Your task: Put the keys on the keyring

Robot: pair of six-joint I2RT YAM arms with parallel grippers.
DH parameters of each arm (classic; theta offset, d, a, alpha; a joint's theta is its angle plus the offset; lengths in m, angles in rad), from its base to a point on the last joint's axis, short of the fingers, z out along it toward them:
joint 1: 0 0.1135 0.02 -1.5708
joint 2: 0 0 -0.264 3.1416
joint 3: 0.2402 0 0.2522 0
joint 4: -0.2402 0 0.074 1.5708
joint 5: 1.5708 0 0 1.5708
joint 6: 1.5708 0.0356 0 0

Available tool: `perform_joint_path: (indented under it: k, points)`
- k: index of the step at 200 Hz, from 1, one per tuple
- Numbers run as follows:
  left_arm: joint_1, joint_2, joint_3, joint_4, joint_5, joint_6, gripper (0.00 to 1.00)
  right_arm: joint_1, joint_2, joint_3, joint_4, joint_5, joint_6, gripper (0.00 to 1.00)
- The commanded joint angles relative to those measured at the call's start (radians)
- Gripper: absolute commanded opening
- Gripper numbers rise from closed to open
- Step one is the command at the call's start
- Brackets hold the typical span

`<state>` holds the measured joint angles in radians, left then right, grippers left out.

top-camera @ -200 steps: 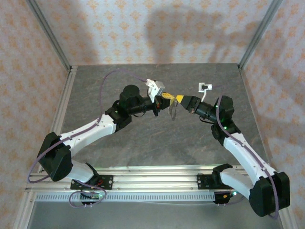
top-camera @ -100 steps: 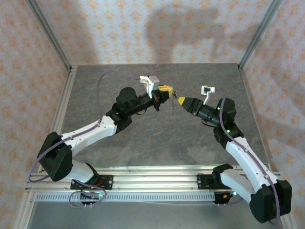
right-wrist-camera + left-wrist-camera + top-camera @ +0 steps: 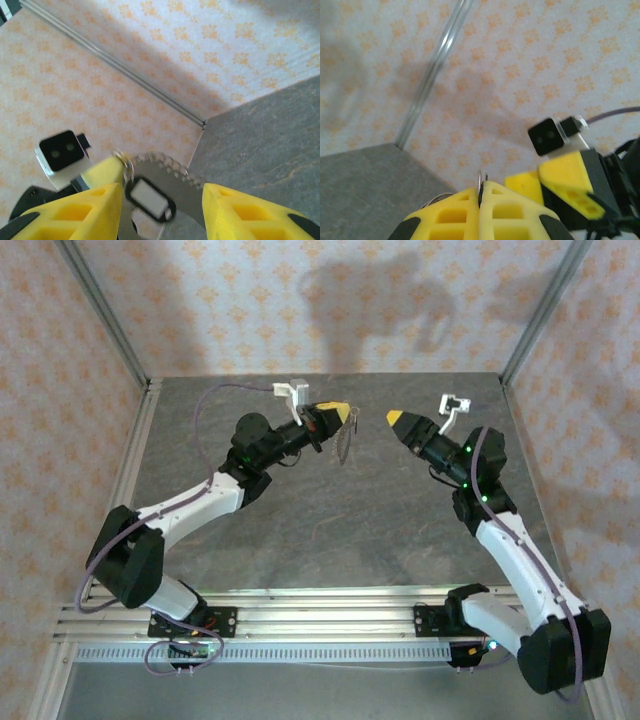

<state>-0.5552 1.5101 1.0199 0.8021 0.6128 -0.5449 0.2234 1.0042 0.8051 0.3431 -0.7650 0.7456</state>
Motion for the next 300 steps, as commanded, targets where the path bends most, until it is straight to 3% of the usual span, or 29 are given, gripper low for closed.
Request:
perform_joint_path:
  k: [1,67,121,202,243,265,300]
  points:
    - [0.026,0.034,0.064,0.114,0.119,-0.125,0.00,-0.003,0.059,0.063,0.109,0.034,0.036,0.46]
    - [0.058,0.108,0.120,0.208,0.232,-0.247,0.00,0.047,0.213,0.098,0.305,0.026,0.143,0.47]
    - [0.067,0.117,0.117,0.204,0.239,-0.253,0.00,0.133,0.247,0.103,0.301,0.055,0.117,0.45]
    - [0.071,0.148,0.125,0.220,0.234,-0.268,0.00,0.149,0.218,0.082,0.292,0.061,0.107,0.36]
    - [0.072,0.158,0.137,0.227,0.231,-0.274,0.00,0.192,0.221,0.116,0.124,0.026,-0.005,0.33]
    - [0.076,0.151,0.134,0.220,0.232,-0.268,0.00,0.172,0.149,0.088,0.025,0.074,-0.073,0.33]
    - [0.080,0.148,0.131,0.217,0.239,-0.270,0.00,0.107,0.096,0.061,0.034,0.101,-0.046,0.33]
